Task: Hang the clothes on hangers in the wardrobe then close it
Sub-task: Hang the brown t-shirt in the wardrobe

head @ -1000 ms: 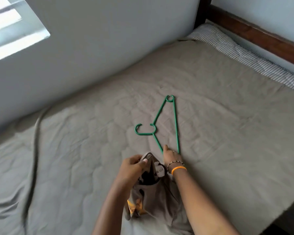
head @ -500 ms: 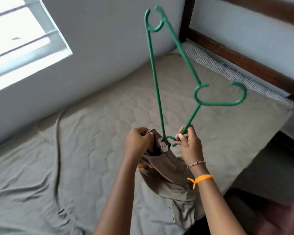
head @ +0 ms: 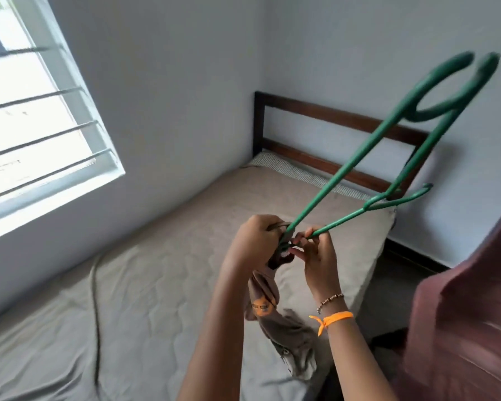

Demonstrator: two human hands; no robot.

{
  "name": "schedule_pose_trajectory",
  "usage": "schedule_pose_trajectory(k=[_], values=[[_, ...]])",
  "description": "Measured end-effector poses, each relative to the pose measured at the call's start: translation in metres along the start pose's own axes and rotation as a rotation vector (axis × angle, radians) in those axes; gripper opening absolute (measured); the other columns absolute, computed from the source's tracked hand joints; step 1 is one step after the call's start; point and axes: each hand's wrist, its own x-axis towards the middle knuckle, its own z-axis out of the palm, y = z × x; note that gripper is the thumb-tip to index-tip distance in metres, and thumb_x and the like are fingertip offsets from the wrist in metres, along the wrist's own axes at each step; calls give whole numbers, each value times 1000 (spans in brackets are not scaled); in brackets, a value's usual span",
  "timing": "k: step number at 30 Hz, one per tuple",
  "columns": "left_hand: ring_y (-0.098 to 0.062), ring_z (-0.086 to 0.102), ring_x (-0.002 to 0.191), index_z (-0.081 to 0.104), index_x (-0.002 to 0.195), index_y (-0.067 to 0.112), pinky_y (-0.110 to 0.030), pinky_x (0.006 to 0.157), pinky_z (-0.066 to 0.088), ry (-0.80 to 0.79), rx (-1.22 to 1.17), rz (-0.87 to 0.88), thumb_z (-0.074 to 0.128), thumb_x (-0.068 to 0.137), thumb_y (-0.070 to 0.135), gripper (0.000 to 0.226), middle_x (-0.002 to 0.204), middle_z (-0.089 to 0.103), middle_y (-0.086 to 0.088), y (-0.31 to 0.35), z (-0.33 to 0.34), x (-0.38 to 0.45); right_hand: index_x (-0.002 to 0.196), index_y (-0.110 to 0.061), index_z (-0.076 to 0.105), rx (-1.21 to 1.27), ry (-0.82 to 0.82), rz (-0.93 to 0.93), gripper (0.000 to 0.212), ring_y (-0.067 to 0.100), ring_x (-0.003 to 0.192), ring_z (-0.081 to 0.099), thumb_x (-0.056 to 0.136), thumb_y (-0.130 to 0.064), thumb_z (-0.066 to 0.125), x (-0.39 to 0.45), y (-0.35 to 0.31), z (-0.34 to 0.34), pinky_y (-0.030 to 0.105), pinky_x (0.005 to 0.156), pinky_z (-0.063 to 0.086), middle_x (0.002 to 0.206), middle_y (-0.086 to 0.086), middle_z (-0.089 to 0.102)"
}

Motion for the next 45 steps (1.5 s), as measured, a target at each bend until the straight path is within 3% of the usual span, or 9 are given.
schedule_pose_trajectory(k=[4, 7, 11, 20, 26, 33, 38, 40, 45], values=[[-14, 50, 59, 64, 75, 7, -23, 58, 38, -17, -253, -6, 50, 91, 6, 21, 62, 54, -5, 24, 14, -31, 78, -14, 43, -168, 180, 83, 29, 6, 65, 59, 92, 12, 38, -32, 4, -32, 22, 58, 53, 73, 7, 53], [-13, 51, 51, 62, 73, 6, -17, 47, 38, -71, -535, -51, 51, 93, 6, 23, 62, 55, -9, 43, 23, -49, 75, -23, 44, -455, 319, 158, 26, 29, 72, 61, 89, -2, 42, -52, 10, -77, 41, 65, 51, 73, 6, 58], [-13, 54, 51, 61, 80, 8, -20, 49, 41, -312, -834, -157, 60, 86, 40, 33, 61, 57, -4, 65, 35, -60, 73, -24, 49, -506, 350, 272, 34, 10, 60, 55, 88, 6, 47, -68, 4, -121, 12, 54, 43, 72, 2, 57], [-13, 49, 67, 60, 94, -2, -17, 59, 39, -323, -436, 106, 74, 79, 6, 22, 75, 50, -6, 87, 101, -75, 89, -5, 53, -20, 257, 101, 21, 9, 74, 64, 86, 16, 50, -86, -33, -143, 21, 68, 54, 78, 7, 61], [-12, 58, 71, 65, 98, -2, -16, 62, 46, -368, -456, 190, 65, 86, 7, 14, 79, 64, -6, 102, 109, -90, 78, -18, 57, -253, 297, 79, 21, 12, 77, 61, 83, 2, 54, -94, -13, -162, 23, 70, 47, 76, -9, 66], [-4, 60, 49, 65, 86, -2, -14, 42, 43, -346, -733, -150, 32, 92, 59, 70, 57, 65, -2, 99, 99, -88, 105, -4, 58, -827, 443, 225, 26, 41, 91, 62, 81, 3, 49, -103, -17, -183, 37, 68, 39, 94, 22, 67], [-18, 66, 69, 68, 86, 5, -22, 63, 51, -151, -628, -152, 56, 83, 53, 49, 78, 69, -11, 100, 113, -80, 87, -11, 57, -525, 409, 229, 14, 18, 80, 63, 80, 0, 62, -91, -38, -190, 29, 73, 38, 79, 5, 63], [-10, 57, 52, 62, 72, 11, -18, 51, 45, -130, -630, -158, 57, 92, 36, 32, 63, 61, -3, 101, 124, -82, 78, -17, 55, -253, 369, 179, 24, 7, 70, 59, 81, 4, 65, -86, -49, -192, 30, 76, 42, 75, 0, 60], [-4, 41, 31, 51, 58, 14, -16, 37, 32, -313, -633, -217, 36, 95, 56, 58, 38, 45, 7, 107, 128, -85, 88, -8, 61, -367, 438, 80, 14, 28, 74, 60, 93, -16, 51, -82, -51, -213, 36, 73, 47, 75, 9, 65]])
